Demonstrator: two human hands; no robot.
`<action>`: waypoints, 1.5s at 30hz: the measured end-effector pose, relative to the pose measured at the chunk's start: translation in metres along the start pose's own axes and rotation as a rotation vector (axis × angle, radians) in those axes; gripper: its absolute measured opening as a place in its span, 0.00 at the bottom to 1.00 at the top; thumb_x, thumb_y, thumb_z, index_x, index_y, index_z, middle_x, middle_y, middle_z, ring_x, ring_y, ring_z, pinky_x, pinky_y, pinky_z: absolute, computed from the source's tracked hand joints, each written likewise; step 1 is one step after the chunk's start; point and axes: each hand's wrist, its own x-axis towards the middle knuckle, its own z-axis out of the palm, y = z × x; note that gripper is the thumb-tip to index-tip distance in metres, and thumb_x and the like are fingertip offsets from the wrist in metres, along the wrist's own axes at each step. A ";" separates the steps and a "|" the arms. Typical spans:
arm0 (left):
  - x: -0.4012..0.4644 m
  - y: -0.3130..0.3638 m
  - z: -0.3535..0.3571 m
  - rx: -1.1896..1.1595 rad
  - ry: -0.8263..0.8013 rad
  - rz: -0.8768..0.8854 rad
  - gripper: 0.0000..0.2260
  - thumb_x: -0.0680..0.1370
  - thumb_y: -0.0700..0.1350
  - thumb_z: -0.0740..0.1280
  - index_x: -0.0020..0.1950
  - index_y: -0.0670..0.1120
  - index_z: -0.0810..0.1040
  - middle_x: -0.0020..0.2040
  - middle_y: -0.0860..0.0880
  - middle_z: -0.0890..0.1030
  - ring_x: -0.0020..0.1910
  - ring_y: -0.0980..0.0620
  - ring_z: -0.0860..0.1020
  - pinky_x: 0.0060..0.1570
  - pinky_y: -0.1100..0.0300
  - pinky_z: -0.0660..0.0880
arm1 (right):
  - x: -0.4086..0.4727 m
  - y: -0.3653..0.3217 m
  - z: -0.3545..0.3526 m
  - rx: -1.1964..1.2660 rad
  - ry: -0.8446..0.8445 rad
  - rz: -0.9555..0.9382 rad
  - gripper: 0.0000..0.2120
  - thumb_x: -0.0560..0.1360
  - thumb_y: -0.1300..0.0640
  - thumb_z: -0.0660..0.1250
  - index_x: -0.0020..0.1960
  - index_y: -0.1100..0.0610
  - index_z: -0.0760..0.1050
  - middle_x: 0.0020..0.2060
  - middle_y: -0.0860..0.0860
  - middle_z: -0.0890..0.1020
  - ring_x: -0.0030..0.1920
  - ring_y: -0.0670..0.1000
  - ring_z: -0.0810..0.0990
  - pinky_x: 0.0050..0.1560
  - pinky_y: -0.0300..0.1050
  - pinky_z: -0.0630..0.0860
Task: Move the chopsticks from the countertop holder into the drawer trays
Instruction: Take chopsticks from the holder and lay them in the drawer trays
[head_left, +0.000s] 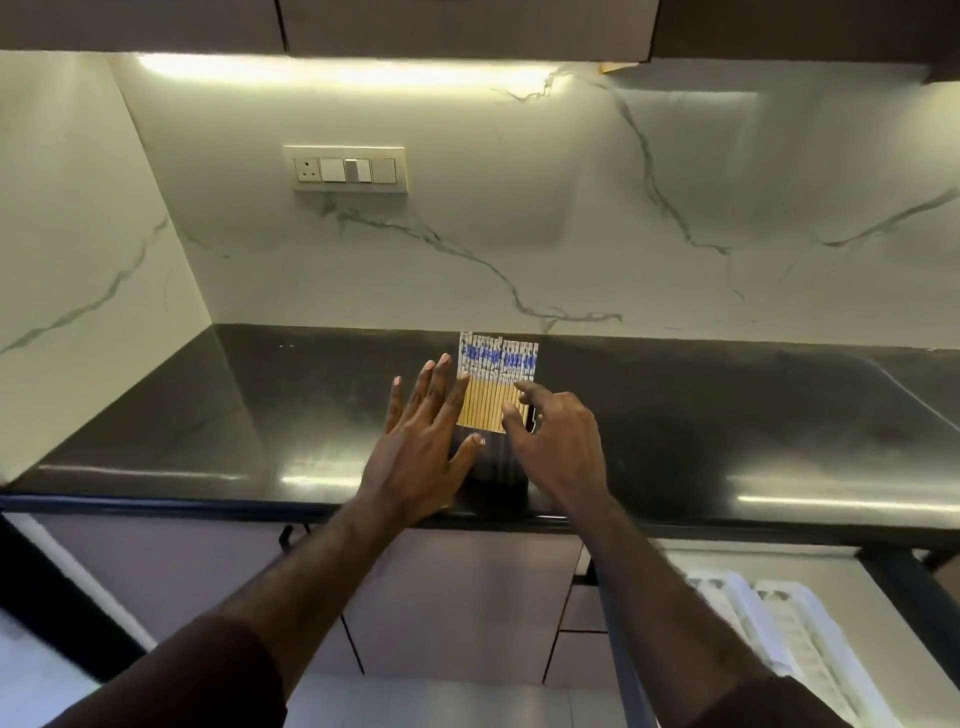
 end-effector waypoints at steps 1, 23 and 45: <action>0.013 -0.008 0.006 -0.006 -0.010 0.004 0.32 0.81 0.58 0.53 0.78 0.50 0.42 0.78 0.48 0.38 0.78 0.48 0.38 0.75 0.47 0.35 | 0.012 0.003 0.008 0.001 -0.002 0.009 0.22 0.77 0.44 0.65 0.68 0.51 0.73 0.56 0.53 0.81 0.52 0.48 0.79 0.52 0.39 0.74; 0.182 -0.131 0.122 -0.842 -0.067 -0.357 0.25 0.76 0.44 0.71 0.72 0.42 0.69 0.66 0.44 0.78 0.62 0.53 0.78 0.61 0.58 0.75 | 0.134 0.019 0.155 0.019 -0.136 0.281 0.18 0.79 0.49 0.63 0.67 0.50 0.74 0.53 0.49 0.84 0.50 0.44 0.81 0.58 0.45 0.78; 0.208 -0.139 0.129 -1.407 -0.062 -0.509 0.11 0.71 0.37 0.74 0.53 0.43 0.84 0.46 0.47 0.87 0.46 0.49 0.86 0.48 0.53 0.82 | 0.138 0.026 0.171 0.021 -0.110 0.295 0.17 0.78 0.49 0.66 0.66 0.50 0.75 0.56 0.46 0.82 0.53 0.40 0.77 0.56 0.36 0.73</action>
